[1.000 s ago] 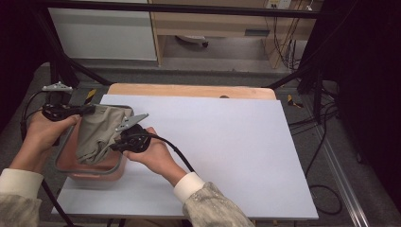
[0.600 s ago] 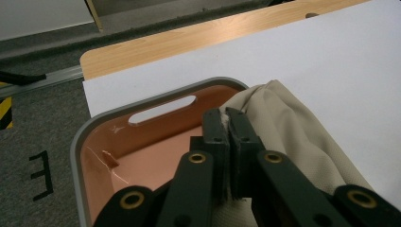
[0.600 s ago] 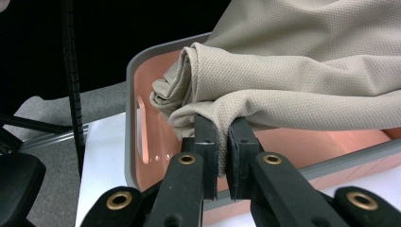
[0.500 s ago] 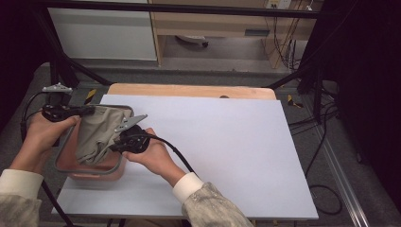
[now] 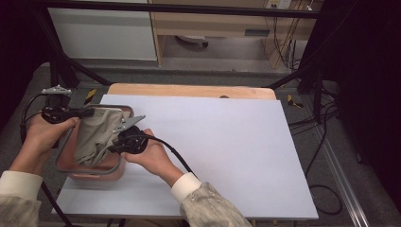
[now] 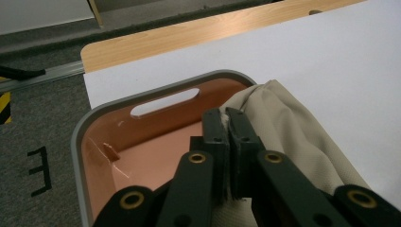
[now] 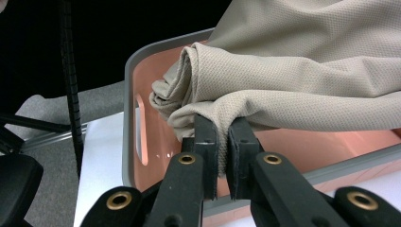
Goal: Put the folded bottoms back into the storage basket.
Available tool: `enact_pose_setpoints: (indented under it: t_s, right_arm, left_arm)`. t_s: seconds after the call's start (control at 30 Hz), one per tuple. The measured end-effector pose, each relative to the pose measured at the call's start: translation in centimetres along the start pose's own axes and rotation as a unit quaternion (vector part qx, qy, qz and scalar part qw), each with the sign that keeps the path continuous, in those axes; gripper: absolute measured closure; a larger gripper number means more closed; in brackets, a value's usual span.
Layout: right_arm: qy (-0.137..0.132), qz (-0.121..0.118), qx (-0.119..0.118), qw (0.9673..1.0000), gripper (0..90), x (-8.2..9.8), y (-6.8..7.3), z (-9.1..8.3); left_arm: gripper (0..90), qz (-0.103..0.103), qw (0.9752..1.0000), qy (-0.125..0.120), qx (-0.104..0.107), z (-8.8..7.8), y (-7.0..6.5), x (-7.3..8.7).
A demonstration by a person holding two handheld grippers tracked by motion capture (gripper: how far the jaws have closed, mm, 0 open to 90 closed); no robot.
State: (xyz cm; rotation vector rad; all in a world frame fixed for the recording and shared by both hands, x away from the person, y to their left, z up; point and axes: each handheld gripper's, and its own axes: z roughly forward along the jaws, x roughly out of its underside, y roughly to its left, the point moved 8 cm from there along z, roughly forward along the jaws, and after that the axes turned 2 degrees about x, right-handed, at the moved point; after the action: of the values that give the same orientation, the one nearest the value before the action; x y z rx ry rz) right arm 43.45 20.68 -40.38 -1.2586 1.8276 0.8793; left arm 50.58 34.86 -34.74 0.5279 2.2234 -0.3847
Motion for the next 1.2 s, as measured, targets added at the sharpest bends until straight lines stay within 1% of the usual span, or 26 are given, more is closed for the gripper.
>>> enact_pose_setpoints:
  t_s: [0.17,0.37,0.43,0.57,0.6,0.67,0.73,0.87,0.93,0.97,1.0,1.03,1.07,1.1,1.2]
  right_arm:
    - [-0.001,0.005,-0.002,1.0,85.1,0.0,0.1,0.2]
    - [0.001,0.001,0.001,1.0,85.1,0.0,0.1,0.5]
    - [0.002,0.002,0.002,1.0,85.1,0.0,0.1,0.6]
    - [0.007,0.005,0.003,1.0,85.0,0.3,-0.1,0.8]
    - [0.009,0.002,0.006,0.9999,85.0,0.4,-0.2,0.9]
    - [0.012,0.007,0.006,0.9999,85.0,0.4,-0.2,1.0]
    - [0.014,0.006,0.006,0.9999,85.0,0.5,-0.3,1.1]
    - [0.019,0.01,0.005,0.9998,84.9,0.5,-0.3,1.4]
    - [0.022,0.007,0.007,0.9997,84.1,0.5,-0.4,1.6]
    - [0.024,0.006,0.011,0.9996,81.6,0.5,-0.4,1.6]
    - [0.027,0.009,0.016,0.9995,74.9,0.6,-0.5,1.6]
    - [0.028,0.013,0.022,0.9993,66.8,0.6,-0.6,1.4]
    - [0.03,0.013,0.031,0.999,62.3,0.5,-0.6,1.1]
    - [0.027,0.005,0.039,0.9989,59.1,0.4,-0.7,0.6]
    - [0.008,0.002,0.053,0.9985,50.7,-0.1,-0.7,-1.6]
  left_arm:
    - [88.0,-0.002,1.0,-0.001,-0.001,0.0,0.1,0.1]
    - [87.9,-0.002,1.0,0.001,-0.006,0.1,0.2,0.3]
    - [87.9,-0.005,1.0,0.001,-0.008,0.2,0.3,0.5]
    - [87.8,-0.01,0.9999,0.003,-0.012,0.6,0.7,1.0]
    - [87.8,-0.011,0.9998,0.004,-0.013,0.6,0.8,1.0]
    - [87.8,-0.013,0.9998,0.004,-0.014,0.7,1.0,1.1]
    - [87.8,-0.015,0.9998,0.005,-0.014,0.7,1.1,1.1]
    - [87.7,-0.015,0.9998,0.005,-0.016,0.6,1.3,1.1]
    - [87.2,-0.013,0.9996,0.006,-0.023,0.8,1.5,1.2]
    - [85.7,-0.012,0.9994,0.003,-0.032,0.8,1.7,1.2]
    - [80.3,-0.01,0.9993,0.0,-0.036,0.9,1.7,1.2]
    - [72.7,-0.01,0.9991,-0.007,-0.041,0.9,1.8,1.1]
    - [65.8,-0.007,0.9987,-0.014,-0.049,0.8,1.7,1.0]
    - [60.7,-0.002,0.9983,-0.018,-0.055,0.7,1.6,0.9]
    - [52.4,-0.003,0.9977,-0.038,-0.057,0.3,0.7,0.4]
